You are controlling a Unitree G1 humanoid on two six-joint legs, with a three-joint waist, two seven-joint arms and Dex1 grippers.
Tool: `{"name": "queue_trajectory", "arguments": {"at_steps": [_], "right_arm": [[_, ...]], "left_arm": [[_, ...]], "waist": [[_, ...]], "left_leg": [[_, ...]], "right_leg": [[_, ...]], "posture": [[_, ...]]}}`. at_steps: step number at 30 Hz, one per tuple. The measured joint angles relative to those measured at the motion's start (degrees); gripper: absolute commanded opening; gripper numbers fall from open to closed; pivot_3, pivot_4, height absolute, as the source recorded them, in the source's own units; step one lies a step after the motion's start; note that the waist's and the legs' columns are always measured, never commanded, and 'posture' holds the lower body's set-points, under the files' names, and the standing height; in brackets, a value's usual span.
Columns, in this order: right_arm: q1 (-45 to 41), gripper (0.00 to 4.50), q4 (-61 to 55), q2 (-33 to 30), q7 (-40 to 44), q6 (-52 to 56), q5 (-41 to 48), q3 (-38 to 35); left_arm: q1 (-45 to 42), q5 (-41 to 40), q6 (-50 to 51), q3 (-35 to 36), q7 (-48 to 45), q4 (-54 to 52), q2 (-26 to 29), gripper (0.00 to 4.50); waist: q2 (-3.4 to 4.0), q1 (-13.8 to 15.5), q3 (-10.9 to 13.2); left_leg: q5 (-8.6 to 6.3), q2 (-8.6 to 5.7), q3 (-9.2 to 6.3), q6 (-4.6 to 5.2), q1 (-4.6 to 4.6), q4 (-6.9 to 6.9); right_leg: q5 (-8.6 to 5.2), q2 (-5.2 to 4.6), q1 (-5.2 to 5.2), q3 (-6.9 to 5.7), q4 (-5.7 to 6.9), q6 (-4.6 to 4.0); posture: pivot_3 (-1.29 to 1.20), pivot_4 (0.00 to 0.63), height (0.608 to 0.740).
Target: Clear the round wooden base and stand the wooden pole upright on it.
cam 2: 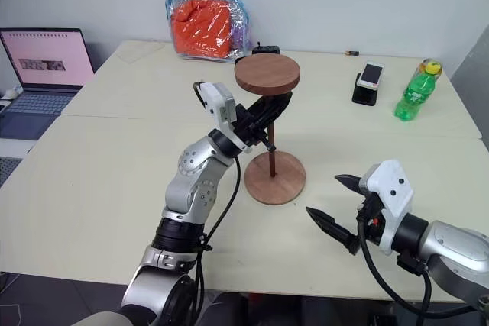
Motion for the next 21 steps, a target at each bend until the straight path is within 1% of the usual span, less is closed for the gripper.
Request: {"name": "queue_trajectory", "arguments": {"at_steps": [14,21], "right_arm": [[4.2,4.5,0.0,-3.4,-1.4,-3.3,1.4,0.4],[4.8,4.5,0.0,-4.1,-2.8,-4.9,2.2,0.3]], "left_arm": [[0.4,0.0,-0.3,-1.1,-0.1,-0.1,-0.4,0.29],[0.2,0.2,-1.8,-1.1,0.0,1.0,-0.6,0.29]], "waist": [[0.0,0.0,0.0],[0.0,0.0,0.0]], "left_leg": [[0.0,0.0,0.0,0.0,0.01,0.0],[0.0,0.0,0.0,0.0,0.01,0.0]], "right_leg": [[0.0,0.0,0.01,0.0,-0.01,0.0],[0.0,0.0,0.02,0.0,-0.01,0.0]], "posture": [[0.0,0.15,0.74],[0.0,0.15,0.74]]}}
